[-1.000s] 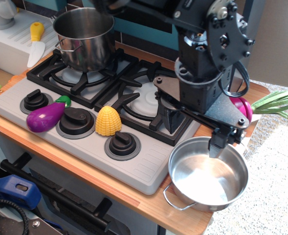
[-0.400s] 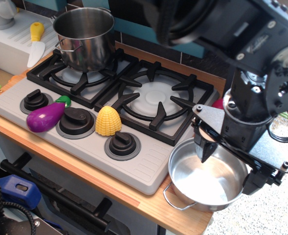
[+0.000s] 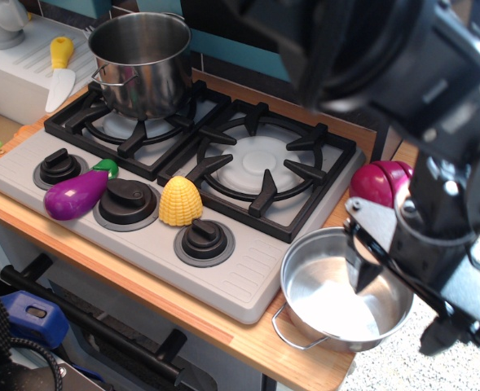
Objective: Put pot or pan on stove
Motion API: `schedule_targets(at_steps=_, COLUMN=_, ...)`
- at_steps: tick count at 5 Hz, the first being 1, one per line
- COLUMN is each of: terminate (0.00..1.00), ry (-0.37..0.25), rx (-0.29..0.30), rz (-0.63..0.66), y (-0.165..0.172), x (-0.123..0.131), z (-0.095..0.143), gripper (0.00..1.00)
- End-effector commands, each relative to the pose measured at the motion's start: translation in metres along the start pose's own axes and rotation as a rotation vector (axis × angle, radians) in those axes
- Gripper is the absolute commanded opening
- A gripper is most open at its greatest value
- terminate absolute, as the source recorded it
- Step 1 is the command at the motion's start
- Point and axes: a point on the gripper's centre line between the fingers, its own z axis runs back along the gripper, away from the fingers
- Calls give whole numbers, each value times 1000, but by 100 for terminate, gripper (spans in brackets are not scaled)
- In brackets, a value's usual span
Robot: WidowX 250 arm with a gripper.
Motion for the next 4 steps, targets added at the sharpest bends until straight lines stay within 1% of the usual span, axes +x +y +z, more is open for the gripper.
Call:
schedule_targets(at_steps=1, terminate=0, ry=-60, rx=-17, rz=-28, y=-1, x=1, z=-9, gripper=100)
schedule_targets(at_steps=2, terminate=0, ry=-85, rx=-39, rz=-38, y=4, x=-2, z=-19, gripper=100)
schedule_targets(at_steps=3, terminate=0, ry=-105, rx=-32, rz=-29, y=6, x=-5, z=-28, gripper=100)
schedule_targets(at_steps=4, terminate=0, ry=-95, rx=-5, rz=-11, y=9, x=-8, z=-36, gripper=100)
